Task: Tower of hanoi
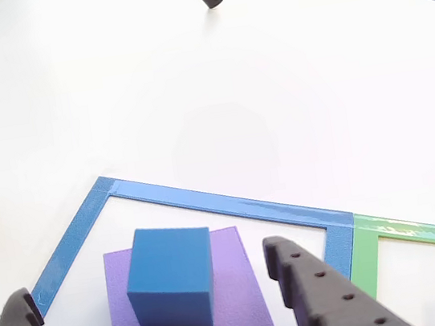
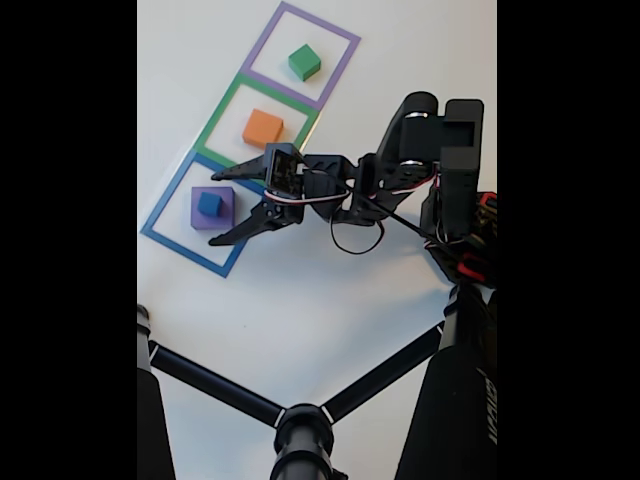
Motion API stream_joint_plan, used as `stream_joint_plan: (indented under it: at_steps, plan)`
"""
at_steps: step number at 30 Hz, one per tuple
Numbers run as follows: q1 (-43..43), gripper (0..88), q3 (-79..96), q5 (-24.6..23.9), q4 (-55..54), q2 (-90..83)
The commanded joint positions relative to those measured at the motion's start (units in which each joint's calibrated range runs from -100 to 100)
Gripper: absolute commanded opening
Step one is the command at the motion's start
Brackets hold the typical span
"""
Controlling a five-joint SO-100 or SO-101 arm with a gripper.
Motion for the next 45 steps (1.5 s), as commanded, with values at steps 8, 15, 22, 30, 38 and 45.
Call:
stream_joint_plan:
  at_steps: [8, 15, 22, 30, 38, 45]
  plan:
    - [-2.56, 33.9, -2.67, 0.00, -1.27, 1.80]
    - [-3.33, 32.0, -0.94, 0.00, -1.51, 1.56]
    - [-3.23, 20.8, -0.76, 0.00, -1.83, 1.56]
    - [-3.62, 17.4, -1.21, 0.00, -1.83, 1.56]
    - [-3.81, 15.7, -1.67, 0.00, -1.83, 1.56]
    - [-4.29, 13.8, -1.67, 0.00, -1.83, 1.48]
